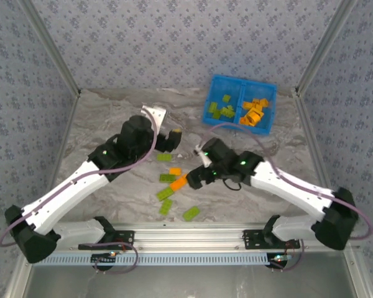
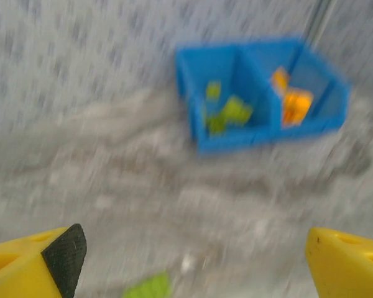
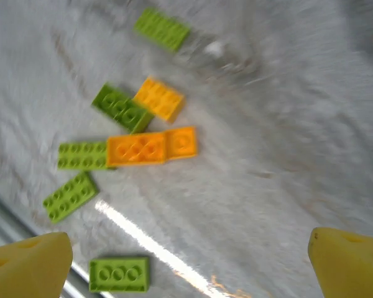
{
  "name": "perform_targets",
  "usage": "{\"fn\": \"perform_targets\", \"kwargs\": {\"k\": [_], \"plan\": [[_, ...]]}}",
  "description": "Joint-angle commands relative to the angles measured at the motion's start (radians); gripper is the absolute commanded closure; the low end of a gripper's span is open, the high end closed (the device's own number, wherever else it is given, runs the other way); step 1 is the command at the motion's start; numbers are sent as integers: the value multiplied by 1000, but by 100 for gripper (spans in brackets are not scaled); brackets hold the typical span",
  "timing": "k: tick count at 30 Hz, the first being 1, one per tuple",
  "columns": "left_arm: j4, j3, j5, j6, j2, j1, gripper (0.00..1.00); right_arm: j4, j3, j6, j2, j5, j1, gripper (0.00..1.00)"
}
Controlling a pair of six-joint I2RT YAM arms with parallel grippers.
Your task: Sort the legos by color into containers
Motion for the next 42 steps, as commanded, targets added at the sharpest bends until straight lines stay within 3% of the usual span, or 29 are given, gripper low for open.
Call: {"fn": "perform_targets", "kwargs": {"k": [1, 7, 13, 26, 30, 37, 42], "plan": [[-207, -99, -60, -98, -109, 10, 7, -55, 25, -91, 74, -29, 84, 0], [-237, -244, -52, -195, -237, 20, 6, -118, 35, -145, 218, 15, 233, 0], [-237, -241, -47, -170, -209, 29, 6, -104, 33, -190, 316, 17, 350, 0], [-202, -244, -43, -165, -171, 29, 5, -78, 46, -119, 474, 177, 376, 0], [-199, -248, -56, -166, -179, 29, 5, -75, 48, -90, 499, 227, 364, 11], [-191, -260, -61, -169, -174, 29, 5, -35, 7, -70, 449, 191, 310, 43], [-187, -262, -64, -168, -176, 29, 5, -37, -18, -53, 415, 197, 288, 51]]}}
